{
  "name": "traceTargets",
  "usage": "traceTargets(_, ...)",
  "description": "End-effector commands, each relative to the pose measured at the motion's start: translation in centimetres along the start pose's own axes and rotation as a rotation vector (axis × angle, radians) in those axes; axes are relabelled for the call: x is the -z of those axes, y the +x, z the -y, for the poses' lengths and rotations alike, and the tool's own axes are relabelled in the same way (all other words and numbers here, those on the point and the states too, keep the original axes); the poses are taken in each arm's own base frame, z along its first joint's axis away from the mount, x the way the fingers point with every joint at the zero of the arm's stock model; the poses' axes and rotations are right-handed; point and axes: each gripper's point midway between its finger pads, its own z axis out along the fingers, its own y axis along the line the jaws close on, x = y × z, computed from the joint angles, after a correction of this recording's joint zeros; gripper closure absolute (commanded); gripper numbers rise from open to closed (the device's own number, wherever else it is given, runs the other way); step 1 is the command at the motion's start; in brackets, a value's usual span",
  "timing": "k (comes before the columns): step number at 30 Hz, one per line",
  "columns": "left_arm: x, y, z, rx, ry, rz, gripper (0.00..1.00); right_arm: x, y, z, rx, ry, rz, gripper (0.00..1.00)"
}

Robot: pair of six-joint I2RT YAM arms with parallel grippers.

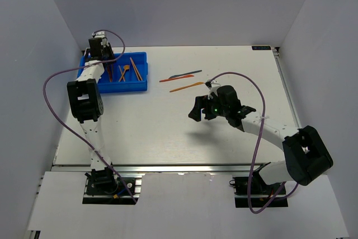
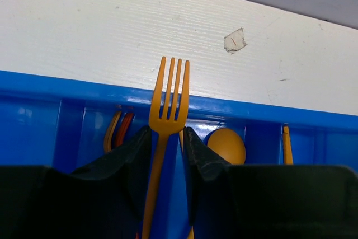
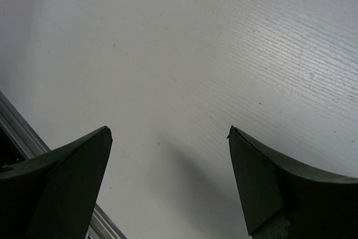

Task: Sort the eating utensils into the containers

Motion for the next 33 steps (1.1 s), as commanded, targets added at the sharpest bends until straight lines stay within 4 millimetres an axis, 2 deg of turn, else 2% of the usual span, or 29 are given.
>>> traceTargets(1, 0.4, -1.6, 0.4, -0.011, 0.007, 0.05, 0.61, -0.1, -1.5, -0.4, 0.035, -0.007, 0.04, 0.11)
traceTargets(7, 0.8, -2.0, 0.0, -0.011, -0.01, 0.065, 0.65, -0.4, -1.3, -0.4, 0.032, -0.013, 0.032, 0.11)
traceTargets(13, 0.3, -0.9, -0.7, -0.01, -0.026, 0.038, 0.74, -0.3, -1.4, -0.5, 0.032, -0.015, 0.033, 0.11)
traceTargets(17, 0.9, -1.4, -0.7, -0.01, -0.034, 0.045, 0.84, -0.3, -1.4, -0.5, 0.033, -0.017, 0.034, 0.11)
traceTargets(25, 2.9, -3.4, -0.7, -0.013, -0.048, 0.083, 0.87, -0.2, -1.4, -0.7, 0.033, -0.025, 0.035, 0.11)
traceTargets(28, 3.2, -3.6, -0.6, -0.013, -0.046, 0.084, 0.9, -0.1, -1.4, -0.8, 0.033, -0.027, 0.036, 0.11)
traceTargets(33, 3.2, -2.8, -1.2, -0.007, -0.081, 0.061, 0.96, -0.2, -1.4, -1.0, 0.032, -0.035, 0.036, 0.11)
